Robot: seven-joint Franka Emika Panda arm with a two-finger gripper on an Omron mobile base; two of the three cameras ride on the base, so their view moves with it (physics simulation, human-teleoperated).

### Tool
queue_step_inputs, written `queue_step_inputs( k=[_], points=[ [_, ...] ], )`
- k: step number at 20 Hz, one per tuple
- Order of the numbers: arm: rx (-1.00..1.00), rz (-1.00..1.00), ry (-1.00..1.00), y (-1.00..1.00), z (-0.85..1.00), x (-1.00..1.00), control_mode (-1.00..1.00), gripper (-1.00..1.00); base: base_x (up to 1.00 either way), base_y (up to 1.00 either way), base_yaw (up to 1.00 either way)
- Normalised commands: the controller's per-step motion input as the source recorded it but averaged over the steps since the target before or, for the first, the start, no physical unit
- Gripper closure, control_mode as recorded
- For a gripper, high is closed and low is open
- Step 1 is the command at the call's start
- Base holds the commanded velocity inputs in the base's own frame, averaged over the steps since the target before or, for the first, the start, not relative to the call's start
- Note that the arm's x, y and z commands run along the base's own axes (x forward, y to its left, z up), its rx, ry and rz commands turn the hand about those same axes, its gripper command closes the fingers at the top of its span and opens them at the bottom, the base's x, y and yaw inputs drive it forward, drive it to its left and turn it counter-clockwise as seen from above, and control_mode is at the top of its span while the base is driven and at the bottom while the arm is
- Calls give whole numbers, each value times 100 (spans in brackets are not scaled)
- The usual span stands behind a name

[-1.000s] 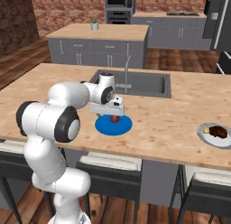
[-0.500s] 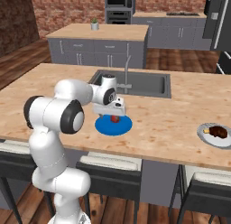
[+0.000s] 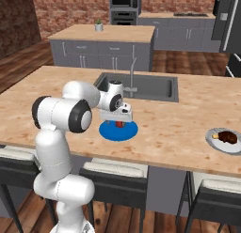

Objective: Transport the steak and bell pepper to the fridge. Place the steak on the rack containing meat and place the bell pepper on the rack containing the vegetable, ensuring meats and vegetables are on different racks.

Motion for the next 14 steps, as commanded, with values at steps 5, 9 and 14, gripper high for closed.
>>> queue_step_inputs(
  k=[5,9,14],
  points=[
    [0,0,0,-1,-11,25,-100,-100,0,0,0],
    [0,0,0,-1,-7,29,-100,-100,0,0,0],
    [0,0,0,-3,-11,29,-100,-100,0,0,0]
  ],
)
